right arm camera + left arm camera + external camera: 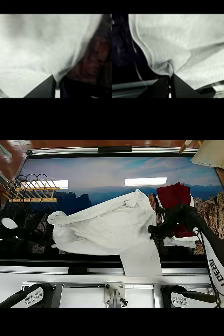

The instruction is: Fold the shirts.

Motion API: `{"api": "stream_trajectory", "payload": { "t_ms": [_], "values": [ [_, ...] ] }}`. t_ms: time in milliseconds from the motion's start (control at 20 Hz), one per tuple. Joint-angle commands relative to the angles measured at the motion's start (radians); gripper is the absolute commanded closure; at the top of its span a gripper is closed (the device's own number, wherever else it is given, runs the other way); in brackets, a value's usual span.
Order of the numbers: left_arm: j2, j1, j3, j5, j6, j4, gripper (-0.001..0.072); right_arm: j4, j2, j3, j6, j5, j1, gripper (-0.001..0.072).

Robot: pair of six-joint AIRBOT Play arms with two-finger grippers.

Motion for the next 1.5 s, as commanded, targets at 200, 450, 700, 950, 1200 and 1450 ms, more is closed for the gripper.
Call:
{"api": "stream_trajectory", "payload": {
  "t_ms": [200,450,700,950,1200,1450],
  "values": [
    [0.418,0.001,0.684,0.381,-0.055,-0.046,0.0668,-0.114,0.384,0.635,-0.141,0.115,-0.001,0.0627],
    [0.636,0.001,0.956,0.489,-0.092,-0.043,0.0668,-0.157,0.616,0.979,-0.154,0.364,-0.001,0.0627],
    [0.755,0.001,0.954,0.339,-0.093,0.057,0.0668,-0.167,0.733,0.985,-0.113,0.198,-0.001,0.0627],
    [0.750,0.001,0.906,0.123,-0.093,0.199,0.0668,-0.162,0.693,0.985,-0.055,0.018,-0.001,0.0627],
    [0.738,0.001,0.663,0.116,-0.092,0.239,0.0668,-0.092,0.492,0.953,0.029,-0.351,0.000,0.0626],
    [0.586,0.001,0.274,0.142,-0.092,0.238,0.0669,0.037,0.280,0.572,0.090,-0.157,0.000,0.0626]
  ]
}}
